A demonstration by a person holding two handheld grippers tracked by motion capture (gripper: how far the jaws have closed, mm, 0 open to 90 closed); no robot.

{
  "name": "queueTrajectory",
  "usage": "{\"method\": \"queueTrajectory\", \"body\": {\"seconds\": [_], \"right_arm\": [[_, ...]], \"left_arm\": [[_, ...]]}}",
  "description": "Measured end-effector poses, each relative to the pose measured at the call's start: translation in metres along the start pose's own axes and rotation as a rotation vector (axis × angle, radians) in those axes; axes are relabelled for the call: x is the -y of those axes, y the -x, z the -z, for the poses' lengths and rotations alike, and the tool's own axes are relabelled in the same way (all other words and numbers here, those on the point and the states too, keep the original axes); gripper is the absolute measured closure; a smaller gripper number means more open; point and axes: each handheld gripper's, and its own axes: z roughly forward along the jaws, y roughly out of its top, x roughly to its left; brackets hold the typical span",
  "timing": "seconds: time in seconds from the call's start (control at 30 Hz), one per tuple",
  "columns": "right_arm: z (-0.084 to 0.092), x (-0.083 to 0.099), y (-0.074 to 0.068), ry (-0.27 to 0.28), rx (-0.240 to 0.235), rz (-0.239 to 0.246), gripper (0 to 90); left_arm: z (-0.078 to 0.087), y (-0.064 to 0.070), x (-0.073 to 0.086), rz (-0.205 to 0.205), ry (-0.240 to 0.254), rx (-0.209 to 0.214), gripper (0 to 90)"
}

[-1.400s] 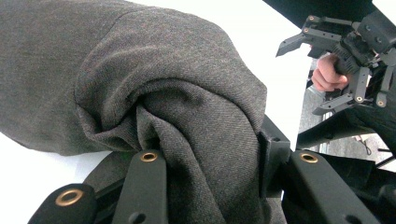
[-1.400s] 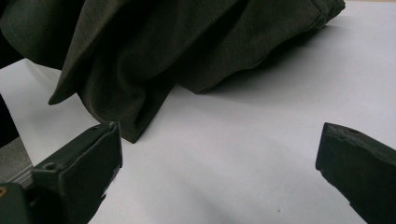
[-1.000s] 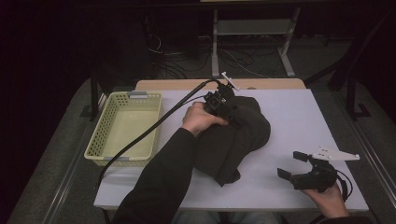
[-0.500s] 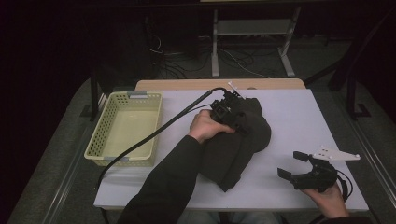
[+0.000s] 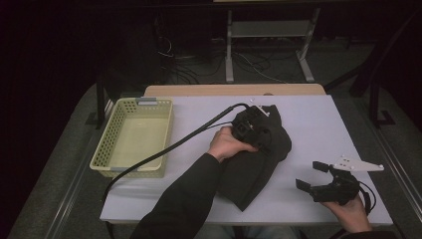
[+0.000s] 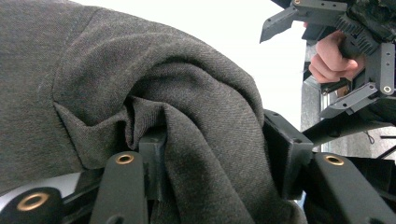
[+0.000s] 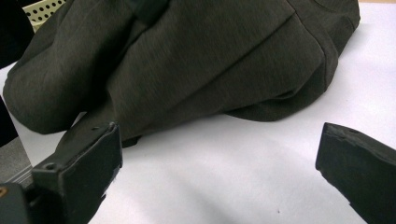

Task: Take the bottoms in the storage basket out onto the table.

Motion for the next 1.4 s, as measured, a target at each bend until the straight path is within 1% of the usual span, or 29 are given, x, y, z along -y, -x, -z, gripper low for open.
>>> {"method": "queueTrajectory", "body": {"seconds": [0.1,0.4,0.6,0.63,0.67,0.77,0.8,0.83,0.93,0.97,1.03,1.1,1.13,1.2,1.23,1.4], "right_arm": [[0.0,0.0,0.0,0.0,0.0,-0.001,0.1],[0.0,0.0,0.0,-0.002,0.001,-0.001,0.1],[0.0,0.0,0.0,-0.002,0.001,0.001,0.1],[0.0,0.0,0.0,-0.002,0.002,0.0,0.1],[0.0,0.0,0.0,-0.002,0.002,-0.001,0.1],[0.0,0.0,0.0,-0.001,0.003,-0.002,0.1],[0.0,0.0,0.0,-0.001,0.003,-0.002,0.1],[0.0,0.0,0.0,0.0,0.003,-0.002,0.1],[0.0,0.0,-0.001,-0.001,0.001,-0.003,0.1],[0.0,0.0,-0.001,-0.002,0.001,-0.001,0.1],[0.0,0.0,-0.001,-0.002,0.002,-0.001,0.1],[0.0,0.0,-0.001,-0.002,0.001,-0.001,0.1],[0.0,0.0,-0.001,-0.003,0.001,-0.001,0.1],[0.0,0.0,-0.001,-0.004,0.001,-0.002,0.1],[0.0,0.0,-0.001,-0.004,0.002,-0.002,0.1],[0.0,0.0,-0.002,-0.004,0.001,-0.002,0.1]], "left_arm": [[-0.005,0.002,0.002,0.0,-0.001,0.003,44.8],[-0.021,0.012,0.009,-0.031,0.014,-0.008,33.8],[-0.024,0.018,0.012,-0.047,0.021,-0.024,25.7],[-0.024,0.019,0.012,-0.044,0.022,-0.03,24.7],[-0.023,0.02,0.012,-0.059,0.017,-0.043,24.3],[-0.021,0.024,0.013,-0.07,0.019,-0.059,20.6],[-0.02,0.024,0.014,-0.071,0.027,-0.06,19.4],[-0.02,0.025,0.015,-0.063,0.032,-0.057,18.3],[-0.016,0.024,0.017,-0.04,0.021,-0.064,13.4],[-0.014,0.024,0.017,-0.039,0.02,-0.078,11.6],[-0.01,0.023,0.018,-0.056,0.004,-0.115,5.5],[-0.007,0.025,0.019,-0.06,-0.018,-0.135,0.0],[-0.005,0.026,0.019,-0.063,-0.022,-0.141,0.0],[-0.001,0.027,0.02,-0.063,-0.009,-0.142,0.0],[0.001,0.029,0.021,-0.044,0.002,-0.139,0.0],[0.013,0.027,0.026,-0.037,0.039,-0.15,0.0]]}}
